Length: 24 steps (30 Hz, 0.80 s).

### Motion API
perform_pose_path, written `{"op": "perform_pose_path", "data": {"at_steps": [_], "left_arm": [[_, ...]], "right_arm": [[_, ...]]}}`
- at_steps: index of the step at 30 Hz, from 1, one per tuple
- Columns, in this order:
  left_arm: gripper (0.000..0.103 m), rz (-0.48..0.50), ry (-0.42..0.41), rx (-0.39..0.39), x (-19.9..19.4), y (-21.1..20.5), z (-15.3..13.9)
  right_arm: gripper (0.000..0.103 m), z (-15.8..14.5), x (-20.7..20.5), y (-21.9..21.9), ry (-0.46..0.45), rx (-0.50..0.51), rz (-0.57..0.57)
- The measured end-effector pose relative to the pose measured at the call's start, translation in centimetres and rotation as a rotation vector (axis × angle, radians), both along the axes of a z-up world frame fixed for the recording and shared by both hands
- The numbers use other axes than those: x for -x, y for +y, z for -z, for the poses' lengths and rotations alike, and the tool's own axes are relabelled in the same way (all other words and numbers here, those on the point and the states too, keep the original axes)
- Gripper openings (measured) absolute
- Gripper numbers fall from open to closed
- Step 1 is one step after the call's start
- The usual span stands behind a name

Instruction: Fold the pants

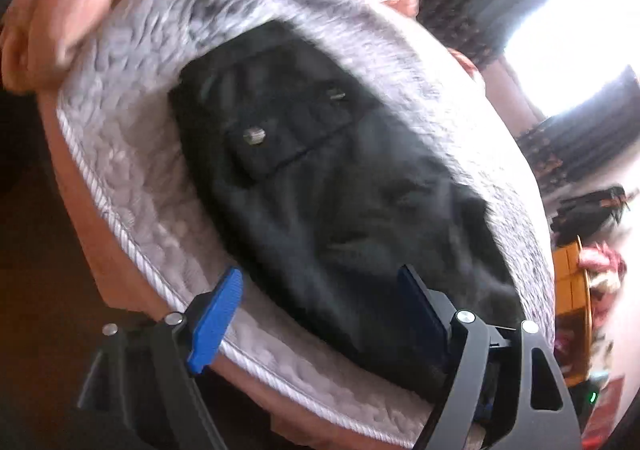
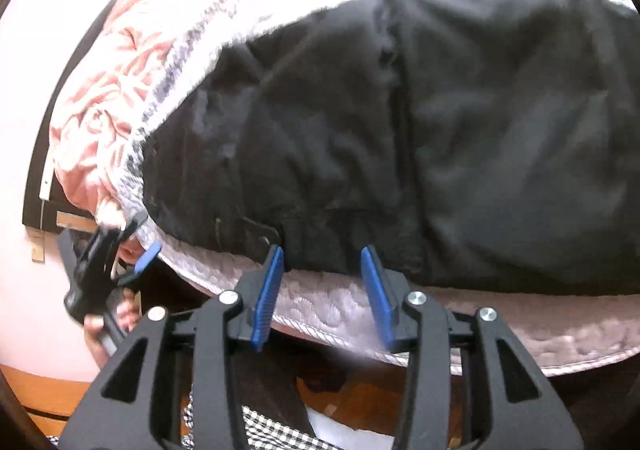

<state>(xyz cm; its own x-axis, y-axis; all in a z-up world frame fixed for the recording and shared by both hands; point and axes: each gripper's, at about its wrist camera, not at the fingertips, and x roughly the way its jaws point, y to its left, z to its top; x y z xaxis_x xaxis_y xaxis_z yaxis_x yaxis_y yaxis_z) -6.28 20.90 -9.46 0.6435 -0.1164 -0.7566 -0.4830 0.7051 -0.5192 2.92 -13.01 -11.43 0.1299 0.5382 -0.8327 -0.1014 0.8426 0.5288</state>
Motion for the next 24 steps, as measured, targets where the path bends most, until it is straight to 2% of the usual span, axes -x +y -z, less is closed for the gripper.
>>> {"op": "perform_pose_path", "data": {"at_steps": [2,4,8,9,10,14,15,17,18,19,20,22,24], "left_arm": [[0.079,0.066,-0.030,0.000,-1.0,-2.2,-1.0],[0.079,0.148,-0.043,0.026,-2.7,-4.9,-1.3],[0.079,0.268,0.010,0.082,-5.5,-9.4,0.1],[0.079,0.294,0.021,0.085,-5.7,-10.3,0.4],[0.079,0.326,0.026,0.072,-6.2,-11.5,0.7],[0.079,0.390,0.043,-0.048,-6.4,-14.7,2.1],[0.079,0.400,0.055,-0.083,-6.7,-15.1,2.7],[0.079,0.395,0.078,-0.102,-7.0,-15.1,3.6],[0.079,0.392,0.082,-0.104,-7.0,-14.8,3.9],[0.079,0.386,0.085,-0.103,-7.2,-14.7,4.0],[0.079,0.383,0.087,-0.102,-7.3,-14.6,3.9],[0.079,0.378,0.081,-0.098,-7.1,-14.6,3.4],[0.079,0.384,0.085,-0.106,-7.3,-14.7,3.6]], "right_arm": [[0.043,-0.7,-0.3,-0.8,-0.018,-0.002,0.018],[0.049,-0.8,-0.7,-1.2,-0.023,0.007,0.035],[0.051,-0.1,-0.4,-1.6,0.042,0.005,0.036],[0.058,0.3,-0.1,-1.5,0.068,0.008,0.030],[0.063,0.7,0.2,-1.4,0.088,0.010,0.031],[0.065,3.1,0.8,-2.0,0.165,-0.005,0.076],[0.064,3.9,0.7,-2.3,0.197,-0.027,0.101],[0.064,4.7,0.5,-2.7,0.205,-0.086,0.142],[0.052,5.2,0.3,-3.1,0.215,-0.107,0.172],[0.034,5.4,0.2,-3.3,0.217,-0.109,0.183],[0.025,5.4,0.1,-3.5,0.206,-0.075,0.183],[0.013,4.9,0.3,-4.0,0.173,-0.070,0.170],[0.011,4.8,0.5,-4.4,0.164,-0.089,0.168]]}}
